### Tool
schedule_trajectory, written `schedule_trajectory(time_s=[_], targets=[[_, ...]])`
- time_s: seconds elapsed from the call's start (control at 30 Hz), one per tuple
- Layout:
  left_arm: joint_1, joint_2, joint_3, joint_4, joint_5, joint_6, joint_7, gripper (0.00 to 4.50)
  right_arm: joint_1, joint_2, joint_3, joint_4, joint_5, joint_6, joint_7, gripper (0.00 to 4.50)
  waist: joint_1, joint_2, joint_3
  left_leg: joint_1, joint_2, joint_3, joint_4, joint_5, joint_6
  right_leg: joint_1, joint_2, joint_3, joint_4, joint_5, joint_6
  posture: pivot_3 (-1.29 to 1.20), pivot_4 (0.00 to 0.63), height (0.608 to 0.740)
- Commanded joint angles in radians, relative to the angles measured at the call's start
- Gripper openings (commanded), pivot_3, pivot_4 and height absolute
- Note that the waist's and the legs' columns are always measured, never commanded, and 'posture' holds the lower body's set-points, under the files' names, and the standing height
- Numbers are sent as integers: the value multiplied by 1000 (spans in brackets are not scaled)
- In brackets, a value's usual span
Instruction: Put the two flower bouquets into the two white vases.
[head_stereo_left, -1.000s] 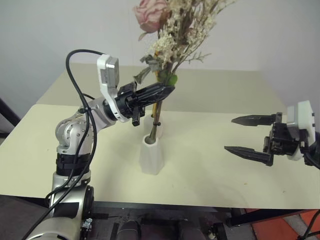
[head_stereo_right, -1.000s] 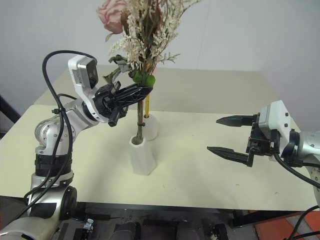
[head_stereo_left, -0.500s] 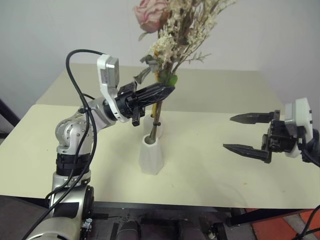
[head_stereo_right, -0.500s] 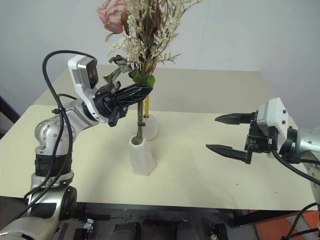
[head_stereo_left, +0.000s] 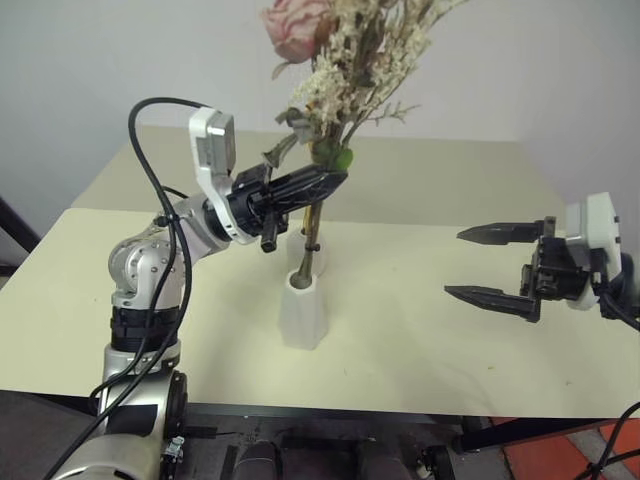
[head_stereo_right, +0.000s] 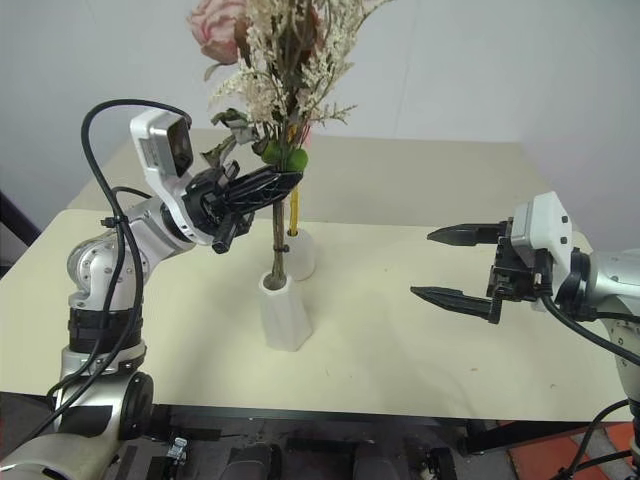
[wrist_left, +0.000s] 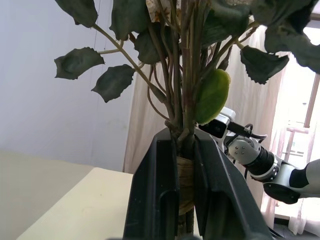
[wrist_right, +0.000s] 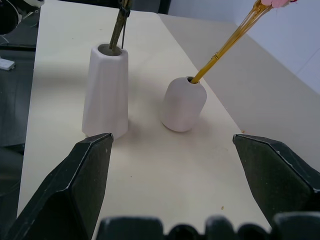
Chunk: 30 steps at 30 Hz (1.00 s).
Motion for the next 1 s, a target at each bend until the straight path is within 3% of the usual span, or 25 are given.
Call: schedule_trajectory(time_s=[0.03, 0.43, 1.0], targets=[[-33, 7, 25, -24, -11, -28, 1, 122, -17, -2, -15, -1, -2, -31, 6, 4500, 1, 0, 0, 0, 0, 0, 0, 0, 0, 0, 0, 0, 0, 0, 0, 0, 150, 740], [-1, 24, 24, -52, -80, 36, -30, 122, -21, -7, -12, -1, 3, -27, 15, 4500, 0, 0, 0, 0, 0, 0, 0, 0, 0, 0, 0, 0, 0, 0, 0, 0, 150, 740], [28, 21, -5, -30, -27, 19, -33, 122, 11, -11, -32, -29, 12, -9, 1, 4500, 1, 0, 0, 0, 0, 0, 0, 0, 0, 0, 0, 0, 0, 0, 0, 0, 150, 740]])
